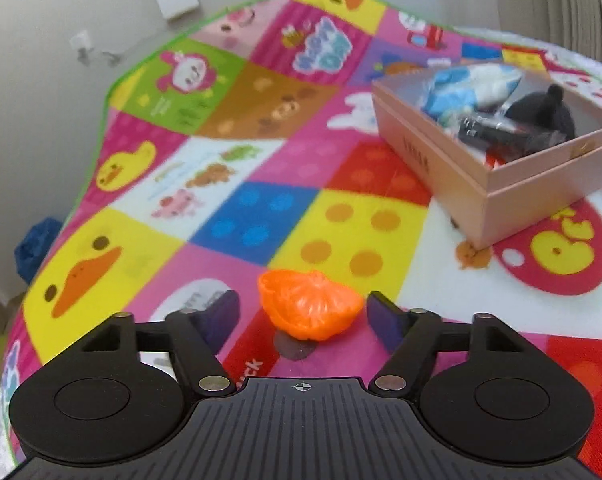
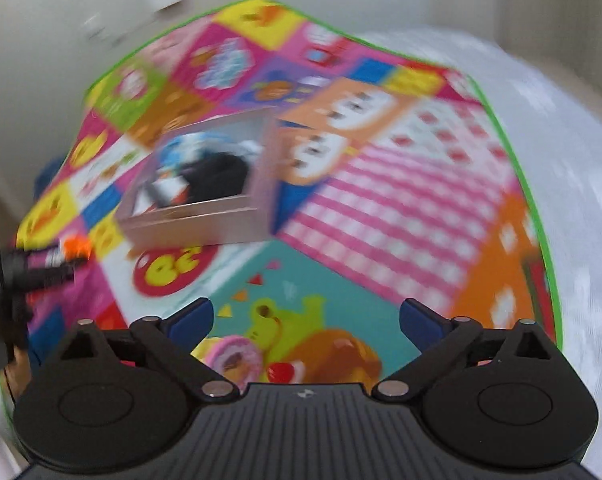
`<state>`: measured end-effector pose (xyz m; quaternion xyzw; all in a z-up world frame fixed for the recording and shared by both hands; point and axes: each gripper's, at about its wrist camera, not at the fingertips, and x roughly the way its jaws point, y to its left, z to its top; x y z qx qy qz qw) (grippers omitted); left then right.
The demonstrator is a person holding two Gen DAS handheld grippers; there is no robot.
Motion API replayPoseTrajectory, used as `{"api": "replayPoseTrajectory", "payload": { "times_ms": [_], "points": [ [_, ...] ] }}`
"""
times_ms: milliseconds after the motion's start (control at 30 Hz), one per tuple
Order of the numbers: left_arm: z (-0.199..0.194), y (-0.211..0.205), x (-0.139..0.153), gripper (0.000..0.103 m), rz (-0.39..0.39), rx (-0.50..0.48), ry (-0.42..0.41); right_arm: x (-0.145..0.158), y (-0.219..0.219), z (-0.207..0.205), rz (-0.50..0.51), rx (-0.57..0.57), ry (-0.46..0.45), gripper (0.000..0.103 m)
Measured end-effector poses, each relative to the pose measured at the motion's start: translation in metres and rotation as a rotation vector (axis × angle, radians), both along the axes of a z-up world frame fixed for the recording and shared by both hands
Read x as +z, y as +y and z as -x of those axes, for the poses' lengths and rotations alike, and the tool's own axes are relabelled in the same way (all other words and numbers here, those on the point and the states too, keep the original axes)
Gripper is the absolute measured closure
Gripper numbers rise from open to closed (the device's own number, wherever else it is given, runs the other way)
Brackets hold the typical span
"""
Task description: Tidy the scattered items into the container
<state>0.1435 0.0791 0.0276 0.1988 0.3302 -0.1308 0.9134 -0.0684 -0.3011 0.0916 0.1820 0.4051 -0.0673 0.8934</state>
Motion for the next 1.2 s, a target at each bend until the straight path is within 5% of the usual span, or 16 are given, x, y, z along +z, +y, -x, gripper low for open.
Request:
{"api": "replayPoseTrajectory", "payload": {
  "times_ms": [100, 167, 400, 567, 800, 867, 1067, 1200],
  "points": [
    [-0.005, -0.006, -0.005, 0.021, -0.012, 0.013, 0.004, -0.015, -0.018, 0.010, -0.137, -0.092, 0.020, 0.003],
    [-0.006, -0.008, -0.005, 0.036, -0.007, 0.029, 0.007, -0.017, -0.023, 0.015, -0.156, -0.134, 0.013, 0.003],
    [0.032, -0.014, 0.020, 0.039, 0.131, 0.016, 0.068, -0.014, -0.012, 0.016, -0.098, -0.131, 0.002, 0.000],
    [0.096, -0.042, 0.042, 0.037, 0.284, -0.067, 0.250, -0.007, -0.003, 0.015, -0.048, -0.101, -0.005, 0.000],
    [0.128, -0.078, 0.015, 0.032, 0.132, -0.121, 0.245, 0.009, 0.023, -0.002, 0.037, 0.046, 0.045, 0.001],
    [0.125, -0.071, 0.017, 0.006, 0.180, -0.118, 0.252, 0.013, 0.033, -0.011, 0.023, 0.101, 0.073, 0.008],
    [0.138, -0.060, 0.040, 0.002, 0.358, -0.192, 0.229, 0.005, 0.058, -0.046, -0.063, 0.172, 0.209, 0.048],
    [0.151, -0.064, 0.046, 0.001, 0.336, -0.224, 0.192, -0.002, 0.076, -0.059, -0.019, 0.181, 0.266, 0.062]
  ]
}}
